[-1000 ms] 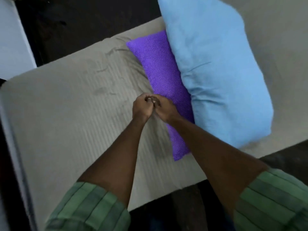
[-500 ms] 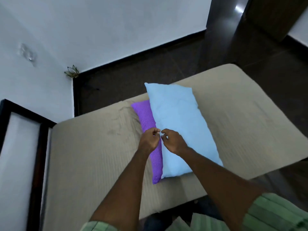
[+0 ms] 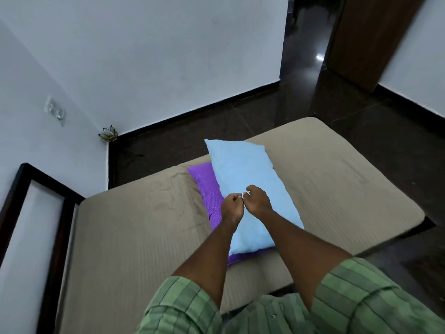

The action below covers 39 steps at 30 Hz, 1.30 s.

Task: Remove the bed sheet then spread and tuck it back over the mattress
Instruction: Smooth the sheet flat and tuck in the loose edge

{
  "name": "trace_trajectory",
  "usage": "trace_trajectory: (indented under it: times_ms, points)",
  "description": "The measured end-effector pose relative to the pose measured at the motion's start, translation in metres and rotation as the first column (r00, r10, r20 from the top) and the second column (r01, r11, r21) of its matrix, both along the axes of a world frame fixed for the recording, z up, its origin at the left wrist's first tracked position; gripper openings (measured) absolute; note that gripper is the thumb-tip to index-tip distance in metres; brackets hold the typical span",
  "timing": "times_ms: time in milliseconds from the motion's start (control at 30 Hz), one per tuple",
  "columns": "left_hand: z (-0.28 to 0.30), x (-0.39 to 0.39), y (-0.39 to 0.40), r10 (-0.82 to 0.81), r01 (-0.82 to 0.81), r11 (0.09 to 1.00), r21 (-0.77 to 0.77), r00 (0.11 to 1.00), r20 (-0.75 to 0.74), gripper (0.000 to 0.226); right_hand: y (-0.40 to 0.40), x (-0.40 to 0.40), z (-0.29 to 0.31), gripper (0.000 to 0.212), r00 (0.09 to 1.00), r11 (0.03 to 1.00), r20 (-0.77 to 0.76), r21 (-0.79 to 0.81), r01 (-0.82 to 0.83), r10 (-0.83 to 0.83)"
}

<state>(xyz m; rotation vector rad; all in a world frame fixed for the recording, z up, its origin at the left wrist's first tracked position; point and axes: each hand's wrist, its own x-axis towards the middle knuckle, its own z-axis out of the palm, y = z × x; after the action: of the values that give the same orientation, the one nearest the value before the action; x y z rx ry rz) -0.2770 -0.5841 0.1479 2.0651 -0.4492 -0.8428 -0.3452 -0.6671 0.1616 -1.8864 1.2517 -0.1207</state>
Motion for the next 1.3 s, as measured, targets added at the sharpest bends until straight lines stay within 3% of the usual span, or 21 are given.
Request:
trace_trajectory:
  times_ms: [67,233,400,533,733,833,900,967,1033,1167,1233,1300]
  points:
    - [-0.021,0.006,0.004,-0.014,0.014,1.000,0.017,1.000,0.008,0.031,-0.004,-0.007,-0.008,0.041,0.999,0.999,-0.009,-0.004,-0.032,0.032]
    - [0.000,0.013,-0.006,-0.035,0.029,0.996,0.090,0.997,0.066,0.030,-0.030,-0.013,-0.016,0.043,0.999,0.999,-0.021,-0.010,-0.039,0.039]
    - [-0.009,0.034,-0.054,-0.157,0.130,0.962,0.238,0.983,0.097,0.050,-0.067,0.005,-0.032,0.052,0.992,0.993,-0.061,0.037,-0.108,0.111]
    - [-0.030,0.047,-0.091,-0.129,0.084,0.931,0.354,0.986,0.104,0.059,-0.104,0.012,-0.060,0.059,0.971,0.977,-0.131,0.107,-0.187,0.200]
    - [-0.069,0.066,-0.136,-0.240,0.116,0.857,0.502,0.952,0.191,0.070,-0.141,0.036,-0.111,0.068,0.932,0.938,-0.169,0.190,-0.289,0.321]
    - [-0.101,0.078,-0.149,-0.005,-0.117,0.822,0.557,0.977,0.213,0.118,-0.155,0.046,-0.144,0.076,0.897,0.897,-0.177,0.268,-0.352,0.405]
    - [-0.129,0.081,-0.139,0.169,-0.219,0.803,0.554,0.976,0.141,0.130,-0.155,0.044,-0.160,0.075,0.864,0.856,-0.162,0.309,-0.414,0.476]
    - [-0.159,0.084,-0.126,0.233,-0.181,0.861,0.476,0.971,-0.051,0.101,-0.156,0.041,-0.174,0.069,0.834,0.830,-0.141,0.282,-0.482,0.533]
    - [-0.178,0.081,-0.110,0.329,-0.278,0.906,0.320,0.937,-0.117,0.064,-0.155,0.035,-0.181,0.064,0.849,0.856,-0.126,0.143,-0.497,0.514]
    - [-0.174,0.073,-0.084,0.614,-0.621,0.783,-0.044,0.782,-0.105,0.045,-0.156,0.032,-0.173,0.075,0.963,0.931,-0.134,-0.254,-0.263,0.235]
    - [-0.172,0.083,-0.064,0.649,-0.654,0.745,-0.134,0.756,-0.083,0.036,-0.157,0.037,-0.166,0.089,0.993,0.976,-0.100,-0.203,-0.081,0.062]
    - [-0.170,0.099,-0.042,0.611,-0.618,0.780,-0.097,0.786,-0.098,0.032,-0.159,0.049,-0.169,0.096,0.990,0.997,-0.127,-0.056,-0.061,0.053]
